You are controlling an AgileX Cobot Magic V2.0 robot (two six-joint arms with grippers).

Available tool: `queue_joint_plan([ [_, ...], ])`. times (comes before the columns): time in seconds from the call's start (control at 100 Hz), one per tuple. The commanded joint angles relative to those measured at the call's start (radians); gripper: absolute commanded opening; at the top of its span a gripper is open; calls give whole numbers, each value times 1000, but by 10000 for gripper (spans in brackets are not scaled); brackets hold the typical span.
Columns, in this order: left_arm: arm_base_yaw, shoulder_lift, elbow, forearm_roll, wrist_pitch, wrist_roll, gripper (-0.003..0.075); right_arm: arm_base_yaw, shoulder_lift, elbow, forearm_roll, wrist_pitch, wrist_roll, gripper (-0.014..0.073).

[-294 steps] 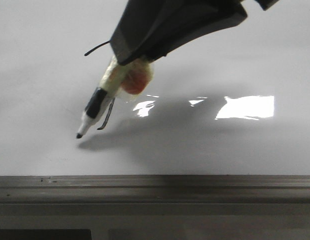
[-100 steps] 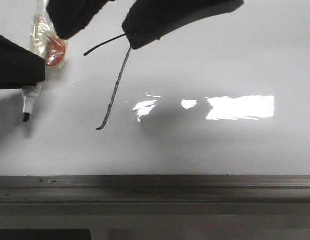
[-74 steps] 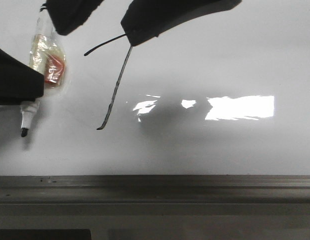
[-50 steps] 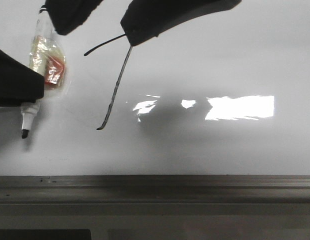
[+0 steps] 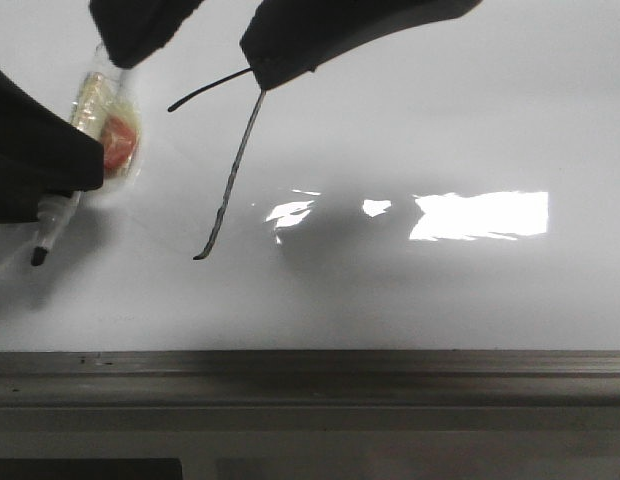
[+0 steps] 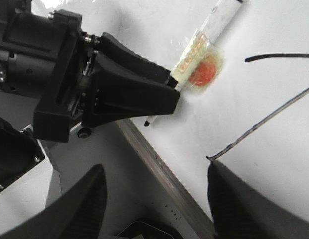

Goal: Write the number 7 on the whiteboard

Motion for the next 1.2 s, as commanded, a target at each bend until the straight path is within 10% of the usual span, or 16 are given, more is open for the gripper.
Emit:
queue_joint_plan([
  [0.0, 1, -19, -30, -8, -69, -8, 358, -5, -40, -36, -17, -74, -10, 358],
  [0.14, 1, -86, -30, 6, -78, -6, 348, -5, -93, -36, -52, -74, -10, 169],
  [0.26, 1, -177, -30, 98, -78, -6, 182, -5, -159, -34, -119, -52, -10, -74],
  [0.35, 1, -258, -30, 144, -78, -6, -22, -5, -216, -14, -185, -52, -10, -71],
  [0.7, -5, -588, -3, 440, -3, -2, -18, -5, -610, 252, -342, -198, -10, -67],
  [1.19, -5, -842, 142, 462, 78, -2, -18, -5, -1116, 466, -435, -157, -10, -67],
])
